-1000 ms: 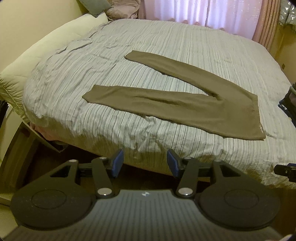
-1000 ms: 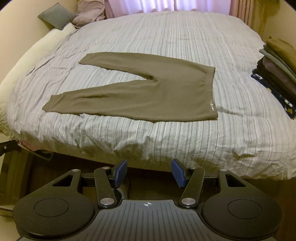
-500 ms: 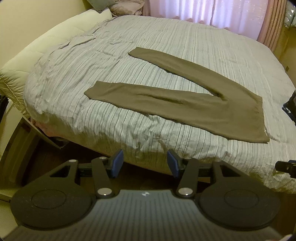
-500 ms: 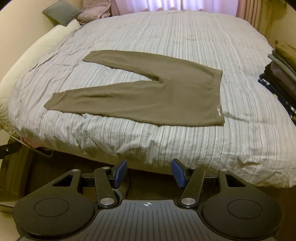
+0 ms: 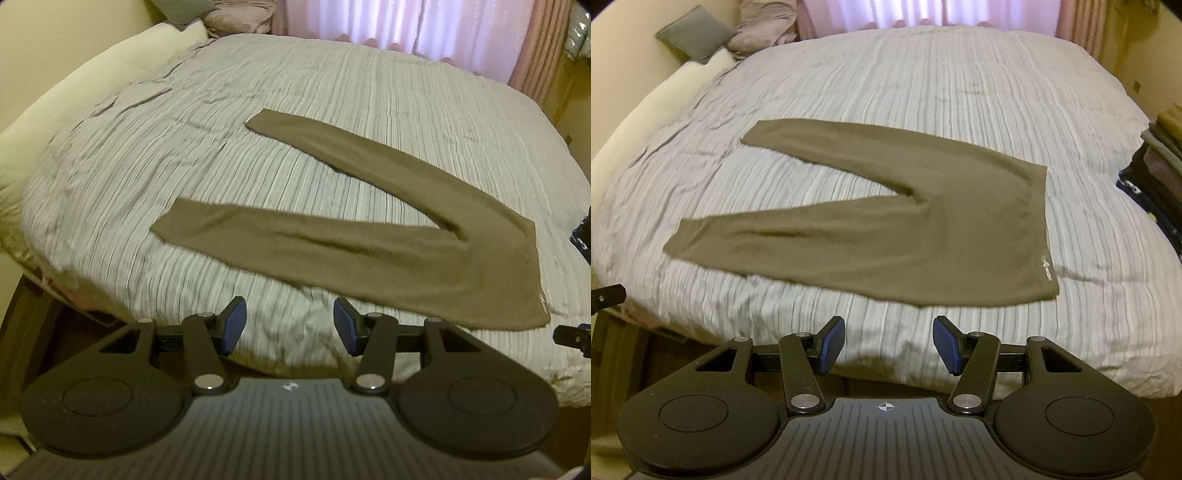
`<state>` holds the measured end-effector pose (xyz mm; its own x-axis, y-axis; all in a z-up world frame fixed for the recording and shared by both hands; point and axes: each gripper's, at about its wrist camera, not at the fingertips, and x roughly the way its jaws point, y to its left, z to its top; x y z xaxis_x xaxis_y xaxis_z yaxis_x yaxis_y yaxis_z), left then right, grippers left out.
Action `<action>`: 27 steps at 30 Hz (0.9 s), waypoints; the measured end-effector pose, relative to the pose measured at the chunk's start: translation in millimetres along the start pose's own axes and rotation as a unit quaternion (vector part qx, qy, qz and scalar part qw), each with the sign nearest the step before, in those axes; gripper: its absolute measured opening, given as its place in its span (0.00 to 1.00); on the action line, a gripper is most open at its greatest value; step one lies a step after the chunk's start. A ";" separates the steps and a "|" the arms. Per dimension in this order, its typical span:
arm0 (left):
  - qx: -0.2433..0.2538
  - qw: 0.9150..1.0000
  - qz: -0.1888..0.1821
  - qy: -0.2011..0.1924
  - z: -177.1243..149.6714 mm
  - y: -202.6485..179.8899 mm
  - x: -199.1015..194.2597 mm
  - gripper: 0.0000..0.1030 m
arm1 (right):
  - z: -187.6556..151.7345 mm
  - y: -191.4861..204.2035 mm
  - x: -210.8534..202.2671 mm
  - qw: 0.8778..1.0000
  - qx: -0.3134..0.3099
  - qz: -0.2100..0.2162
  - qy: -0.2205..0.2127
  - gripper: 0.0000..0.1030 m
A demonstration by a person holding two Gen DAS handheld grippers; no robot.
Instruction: Fold clothes
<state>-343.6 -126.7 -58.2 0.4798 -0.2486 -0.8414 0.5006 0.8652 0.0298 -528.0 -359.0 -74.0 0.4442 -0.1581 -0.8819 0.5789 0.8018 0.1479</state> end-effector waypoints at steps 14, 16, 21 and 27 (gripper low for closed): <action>0.134 0.987 -0.090 0.005 118.6 15.8 97.0 0.47 | 25.3 -35.3 37.6 0.966 0.223 -0.129 0.016 0.55; 0.152 0.984 -0.096 0.020 123.0 13.0 114.0 0.47 | 20.2 -39.1 42.4 0.958 0.248 -0.143 0.023 0.55; 0.172 0.977 -0.117 0.055 124.9 4.0 146.2 0.46 | 6.7 -38.2 62.0 0.947 0.275 -0.152 0.061 0.55; 0.193 0.967 -0.140 0.088 123.0 -15.0 183.5 0.46 | 5.8 -46.1 86.1 0.944 0.276 -0.163 0.076 0.55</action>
<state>-174.5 -238.9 -146.8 0.1731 -0.3431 -0.9232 0.8417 0.5382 -0.0422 -512.5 -412.9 -154.2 0.1018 -0.2269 -0.9686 0.9547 0.2960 0.0310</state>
